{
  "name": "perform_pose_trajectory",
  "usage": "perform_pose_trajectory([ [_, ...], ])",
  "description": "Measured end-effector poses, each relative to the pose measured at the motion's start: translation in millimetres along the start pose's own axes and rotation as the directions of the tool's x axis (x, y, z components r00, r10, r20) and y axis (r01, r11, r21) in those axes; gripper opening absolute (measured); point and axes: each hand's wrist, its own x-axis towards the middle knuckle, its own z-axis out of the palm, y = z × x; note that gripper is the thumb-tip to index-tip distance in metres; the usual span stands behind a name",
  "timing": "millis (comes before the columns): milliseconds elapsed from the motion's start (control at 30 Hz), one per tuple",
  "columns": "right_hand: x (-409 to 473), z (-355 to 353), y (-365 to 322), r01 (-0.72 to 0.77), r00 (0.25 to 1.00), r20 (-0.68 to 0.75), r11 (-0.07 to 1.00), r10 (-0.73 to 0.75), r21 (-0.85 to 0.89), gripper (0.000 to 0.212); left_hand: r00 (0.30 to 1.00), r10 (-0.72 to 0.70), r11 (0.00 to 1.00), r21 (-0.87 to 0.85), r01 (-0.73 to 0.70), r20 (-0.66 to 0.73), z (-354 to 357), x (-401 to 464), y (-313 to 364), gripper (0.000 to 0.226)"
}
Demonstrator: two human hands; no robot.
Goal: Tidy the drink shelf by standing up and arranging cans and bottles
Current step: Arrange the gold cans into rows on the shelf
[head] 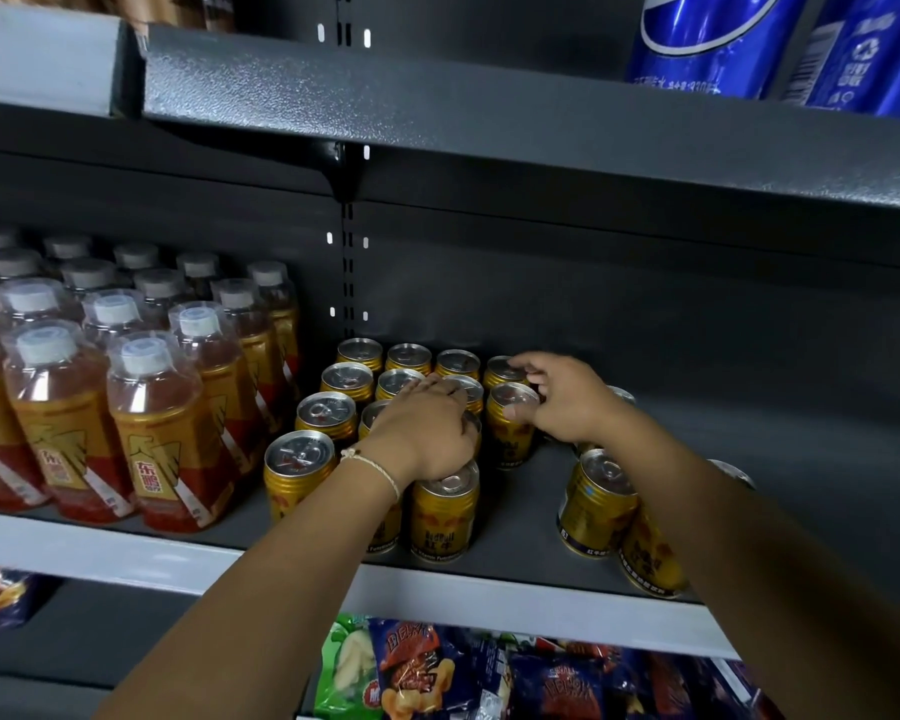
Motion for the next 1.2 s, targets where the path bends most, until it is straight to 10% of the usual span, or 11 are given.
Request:
perform_pose_trajectory([
  [267,-37,-48,-1,0.0,0.99,0.144,0.998,0.009,-0.06,0.037,0.975,0.107,0.992,-0.045,-0.118,-0.196,-14,-18,16,0.019],
  [500,-79,-60,-5,0.002,0.965,0.24,0.909,0.108,-0.416,0.064,0.89,0.174,0.916,-0.262,-0.303,-0.422,4,-57,78,0.027],
  [800,-86,-51,6,0.031,0.981,0.188,0.918,0.047,-0.395,0.065,0.966,-0.09,0.856,-0.515,-0.05,-0.243,72,-73,97,0.018],
  [1200,-70,-20,-13,-0.014,0.999,-0.035,0.958,0.004,-0.288,0.044,0.855,-0.184,0.962,-0.269,0.054,-0.484,92,-79,107,0.037],
])
